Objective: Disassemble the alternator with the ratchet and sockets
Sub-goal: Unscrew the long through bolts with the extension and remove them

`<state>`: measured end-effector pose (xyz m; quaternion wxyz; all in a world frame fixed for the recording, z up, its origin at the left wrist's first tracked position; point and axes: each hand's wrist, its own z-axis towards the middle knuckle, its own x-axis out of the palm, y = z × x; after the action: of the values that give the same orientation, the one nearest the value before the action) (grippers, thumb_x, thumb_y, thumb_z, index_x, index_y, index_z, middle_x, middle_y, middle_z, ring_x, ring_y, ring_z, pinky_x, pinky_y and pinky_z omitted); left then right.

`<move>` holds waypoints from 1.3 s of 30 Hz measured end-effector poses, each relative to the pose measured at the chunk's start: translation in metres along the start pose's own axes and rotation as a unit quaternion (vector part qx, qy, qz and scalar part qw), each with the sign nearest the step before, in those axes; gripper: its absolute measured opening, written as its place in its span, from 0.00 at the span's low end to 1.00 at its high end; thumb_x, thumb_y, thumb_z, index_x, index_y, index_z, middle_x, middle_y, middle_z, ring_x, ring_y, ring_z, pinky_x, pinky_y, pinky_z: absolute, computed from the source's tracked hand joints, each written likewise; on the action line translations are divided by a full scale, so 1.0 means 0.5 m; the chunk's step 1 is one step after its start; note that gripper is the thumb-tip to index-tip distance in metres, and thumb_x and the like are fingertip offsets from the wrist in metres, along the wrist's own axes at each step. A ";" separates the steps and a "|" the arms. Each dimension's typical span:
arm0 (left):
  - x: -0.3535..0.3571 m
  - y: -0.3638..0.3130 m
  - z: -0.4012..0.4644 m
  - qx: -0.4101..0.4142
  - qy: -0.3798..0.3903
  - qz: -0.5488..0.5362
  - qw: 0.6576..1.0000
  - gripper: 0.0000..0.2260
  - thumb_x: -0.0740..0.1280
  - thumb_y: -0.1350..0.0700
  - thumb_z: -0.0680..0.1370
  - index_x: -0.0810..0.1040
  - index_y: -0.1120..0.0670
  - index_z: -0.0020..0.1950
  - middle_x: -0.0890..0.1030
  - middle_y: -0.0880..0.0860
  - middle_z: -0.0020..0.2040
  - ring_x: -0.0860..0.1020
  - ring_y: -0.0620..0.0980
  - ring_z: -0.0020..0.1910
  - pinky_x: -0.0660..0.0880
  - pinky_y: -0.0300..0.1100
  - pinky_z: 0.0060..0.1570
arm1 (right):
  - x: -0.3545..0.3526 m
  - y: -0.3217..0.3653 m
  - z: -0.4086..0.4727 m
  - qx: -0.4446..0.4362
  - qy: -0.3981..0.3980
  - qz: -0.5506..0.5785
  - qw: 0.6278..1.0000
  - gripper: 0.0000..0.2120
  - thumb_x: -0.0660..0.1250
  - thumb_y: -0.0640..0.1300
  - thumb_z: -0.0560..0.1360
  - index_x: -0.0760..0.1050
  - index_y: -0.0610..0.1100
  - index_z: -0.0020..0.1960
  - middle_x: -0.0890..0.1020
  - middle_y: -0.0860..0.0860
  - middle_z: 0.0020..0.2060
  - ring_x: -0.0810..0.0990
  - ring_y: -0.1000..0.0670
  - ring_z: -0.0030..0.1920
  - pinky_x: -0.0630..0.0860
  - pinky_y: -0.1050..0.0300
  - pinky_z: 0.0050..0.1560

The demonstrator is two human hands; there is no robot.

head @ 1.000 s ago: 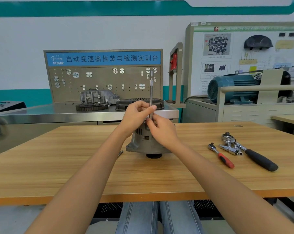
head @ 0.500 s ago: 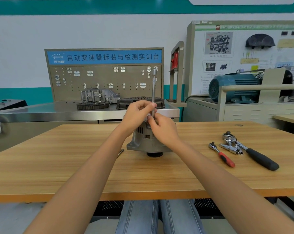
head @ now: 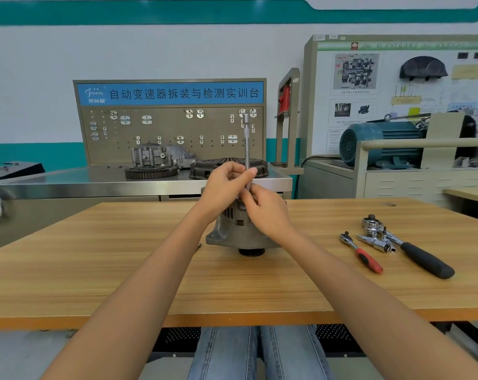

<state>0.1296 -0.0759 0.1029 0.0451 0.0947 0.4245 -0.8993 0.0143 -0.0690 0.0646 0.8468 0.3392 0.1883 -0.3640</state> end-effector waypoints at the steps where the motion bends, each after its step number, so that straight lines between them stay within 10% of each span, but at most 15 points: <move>1: -0.003 0.000 -0.001 0.001 0.011 -0.004 1.000 0.04 0.67 0.53 0.78 0.78 0.53 0.49 0.81 0.48 0.42 0.79 0.42 0.42 0.74 0.32 0.41 | 0.000 0.001 0.000 -0.001 -0.002 -0.002 1.000 0.15 0.54 0.52 0.81 0.73 0.46 0.44 0.74 0.54 0.29 0.73 0.55 0.32 0.66 0.56 0.30; 4: -0.011 0.001 -0.001 0.003 0.029 -0.018 0.999 0.03 0.66 0.55 0.79 0.80 0.51 0.49 0.83 0.47 0.44 0.80 0.40 0.46 0.75 0.35 0.51 | 0.002 0.000 0.002 0.003 -0.006 -0.005 1.000 0.15 0.53 0.52 0.81 0.72 0.47 0.41 0.73 0.55 0.29 0.71 0.56 0.32 0.64 0.57 0.30; 13: -0.004 0.003 0.004 -0.012 -0.015 -0.019 1.000 0.07 0.72 0.56 0.75 0.74 0.52 0.43 0.75 0.48 0.35 0.74 0.35 0.28 0.71 0.30 0.29 | 0.001 0.002 -0.001 0.007 -0.005 0.000 1.000 0.17 0.55 0.53 0.81 0.74 0.44 0.45 0.74 0.54 0.30 0.72 0.55 0.32 0.63 0.58 0.30; 21: -0.008 0.000 -0.003 0.011 0.027 -0.002 1.000 0.05 0.66 0.55 0.79 0.81 0.51 0.46 0.83 0.47 0.42 0.79 0.38 0.43 0.75 0.28 0.43 | -0.001 0.002 -0.002 -0.007 -0.005 0.001 1.000 0.14 0.54 0.50 0.82 0.71 0.49 0.41 0.72 0.55 0.28 0.71 0.58 0.31 0.62 0.59 0.30; 29: 0.001 0.000 0.004 -0.010 -0.020 -0.005 1.000 0.11 0.74 0.55 0.73 0.73 0.52 0.38 0.74 0.43 0.27 0.73 0.35 0.25 0.70 0.29 0.28 | -0.001 0.001 -0.002 0.002 0.003 -0.002 1.000 0.15 0.56 0.54 0.80 0.74 0.45 0.45 0.74 0.54 0.29 0.72 0.56 0.31 0.63 0.59 0.30; 39: -0.006 -0.006 -0.005 0.011 0.027 0.003 1.000 0.03 0.67 0.56 0.78 0.80 0.51 0.46 0.82 0.47 0.40 0.79 0.35 0.39 0.74 0.26 0.39 | -0.004 0.002 0.000 -0.007 0.013 -0.004 1.000 0.11 0.56 0.49 0.80 0.71 0.47 0.42 0.73 0.54 0.28 0.72 0.55 0.31 0.66 0.57 0.31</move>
<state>0.1323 -0.0721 0.1041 0.0350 0.1211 0.4149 -0.9011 0.0138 -0.0676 0.0663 0.8451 0.3368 0.2031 -0.3621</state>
